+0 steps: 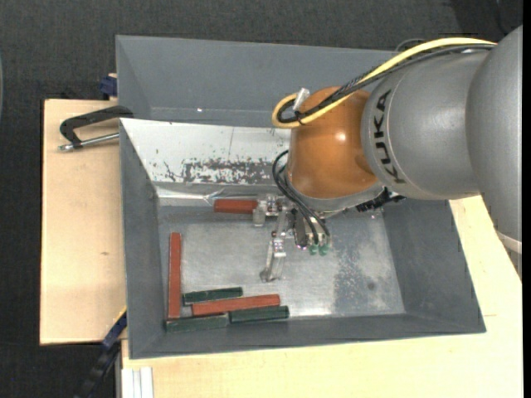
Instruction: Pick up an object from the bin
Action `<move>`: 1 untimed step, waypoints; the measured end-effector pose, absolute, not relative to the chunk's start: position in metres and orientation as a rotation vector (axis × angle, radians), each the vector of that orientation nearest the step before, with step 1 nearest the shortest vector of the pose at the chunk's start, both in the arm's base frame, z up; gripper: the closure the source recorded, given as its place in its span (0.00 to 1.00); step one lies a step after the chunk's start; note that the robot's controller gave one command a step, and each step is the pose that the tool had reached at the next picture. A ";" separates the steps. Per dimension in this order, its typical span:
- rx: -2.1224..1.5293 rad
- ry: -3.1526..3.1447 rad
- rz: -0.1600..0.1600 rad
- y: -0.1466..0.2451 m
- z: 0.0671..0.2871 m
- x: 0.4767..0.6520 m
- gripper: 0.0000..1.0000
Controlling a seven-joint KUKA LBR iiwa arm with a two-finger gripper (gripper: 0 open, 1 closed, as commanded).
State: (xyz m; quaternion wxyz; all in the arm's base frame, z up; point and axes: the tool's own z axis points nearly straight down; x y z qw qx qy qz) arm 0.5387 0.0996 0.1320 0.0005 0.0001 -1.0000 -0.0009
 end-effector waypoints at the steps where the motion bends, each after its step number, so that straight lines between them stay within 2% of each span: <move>1: 0.000 -3.141 -0.003 0.100 0.132 0.539 0.00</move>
Offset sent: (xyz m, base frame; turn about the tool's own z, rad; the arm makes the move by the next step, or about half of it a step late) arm -0.0292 0.0869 -0.0220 -0.1119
